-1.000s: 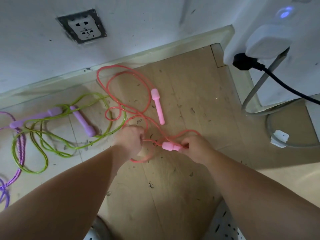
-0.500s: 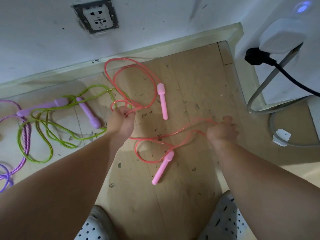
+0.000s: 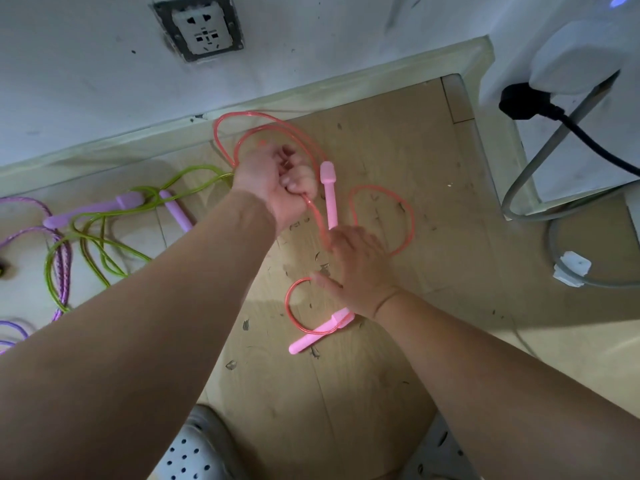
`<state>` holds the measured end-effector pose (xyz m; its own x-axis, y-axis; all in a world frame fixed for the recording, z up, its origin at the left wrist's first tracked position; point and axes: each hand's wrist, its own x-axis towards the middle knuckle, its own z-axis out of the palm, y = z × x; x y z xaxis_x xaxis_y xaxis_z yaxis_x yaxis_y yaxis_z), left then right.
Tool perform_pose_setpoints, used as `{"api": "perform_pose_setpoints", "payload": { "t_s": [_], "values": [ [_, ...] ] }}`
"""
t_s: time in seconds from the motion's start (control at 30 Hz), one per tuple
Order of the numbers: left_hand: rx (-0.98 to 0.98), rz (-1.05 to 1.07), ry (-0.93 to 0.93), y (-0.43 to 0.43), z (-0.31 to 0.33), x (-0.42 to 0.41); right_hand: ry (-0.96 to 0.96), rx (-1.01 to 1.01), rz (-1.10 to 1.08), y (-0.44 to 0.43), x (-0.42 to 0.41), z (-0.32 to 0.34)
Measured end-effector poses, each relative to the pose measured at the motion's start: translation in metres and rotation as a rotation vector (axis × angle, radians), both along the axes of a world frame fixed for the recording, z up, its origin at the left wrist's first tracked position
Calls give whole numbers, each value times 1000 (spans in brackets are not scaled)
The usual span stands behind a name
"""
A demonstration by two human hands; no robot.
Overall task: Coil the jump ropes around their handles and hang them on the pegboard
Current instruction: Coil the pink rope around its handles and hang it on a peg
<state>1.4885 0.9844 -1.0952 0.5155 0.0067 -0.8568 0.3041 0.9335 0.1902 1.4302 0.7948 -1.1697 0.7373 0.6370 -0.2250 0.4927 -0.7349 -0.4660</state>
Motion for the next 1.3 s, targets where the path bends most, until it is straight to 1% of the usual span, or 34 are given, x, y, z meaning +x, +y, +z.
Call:
{"api": "perform_pose_setpoints", "payload": {
  "t_s": [0.07, 0.1, 0.13, 0.17, 0.2, 0.23, 0.27, 0.3, 0.33, 0.4, 0.43, 0.47, 0.53, 0.57, 0.6, 0.63, 0.67, 0.73, 0.77, 0.8, 0.87, 0.93, 1.0, 1.07, 1.13, 1.2, 1.3],
  "values": [
    [-45, 44, -53, -4, 15, 7, 398, -11, -32, 1, -1, 2],
    [-39, 79, -68, -7, 21, 11, 508, -3, -76, 1, -1, 1],
    [-23, 136, -67, -8, 23, 14, 512, 10, -117, 1, -2, -1],
    [7, 199, -49, -9, 24, 16, 424, 33, -179, 0, -3, -3],
    [68, 244, -22, -8, 21, 16, 283, 76, -280, -3, -3, -9],
    [164, 247, 13, -5, 15, 15, 153, 94, -405, -7, -1, -12],
    [283, 184, 66, -1, 7, 12, 75, 87, -540, -12, 2, -17],
    [402, 42, 128, 3, -5, 4, 50, 58, -650, -16, 6, -18],
    [491, -154, 177, 4, -17, -6, 56, 13, -710, -20, 10, -20],
    [577, -524, 169, -7, -38, -37, 99, -98, -699, -28, 16, -22],
    [688, -740, 156, -17, -49, -55, 132, -159, -677, -32, 19, -23],
    [852, -1016, 166, -25, -62, -73, 163, -219, -669, -35, 22, -23],
    [1112, -1567, 190, -42, -83, -99, 193, -311, -739, -43, 25, -23],
    [1204, -1731, 217, -47, -91, -109, 183, -337, -793, -46, 27, -21],
    [1271, -1823, 239, -50, -94, -116, 142, -352, -820, -49, 26, -19],
    [1330, -1878, 248, -52, -95, -120, 78, -352, -792, -51, 25, -16],
    [1365, -1930, 255, -52, -93, -121, -13, -325, -713, -52, 22, -13],
    [1400, -2010, 244, -48, -93, -121, -182, -213, -483, -48, 18, -11],
    [1398, -2026, 229, -45, -94, -121, -216, -140, -383, -44, 18, -11],
    [1372, -2028, 201, -42, -91, -121, -193, -72, -303, -36, 20, -12],
    [1341, -1917, 128, -34, -88, -122, 12, -32, -223, -14, 28, -9],
    [1226, -1688, 98, -27, -83, -123, 241, -150, -202, 13, 41, -12],
    [1100, -1522, 109, -22, -76, -121, 389, -317, -156, 36, 55, -20],
    [989, -1404, 121, -15, -69, -120, 427, -388, -164, 49, 61, -29],
    [859, -1304, 139, -7, -62, -120, 414, -402, -309, 48, 62, -29],
    [758, -1170, 168, -4, -49, -119, 421, -401, -394, 35, 55, -13],
    [587, -871, 248, -13, 6, -121, 387, -351, -422, 6, 37, 33]
  ]
}}
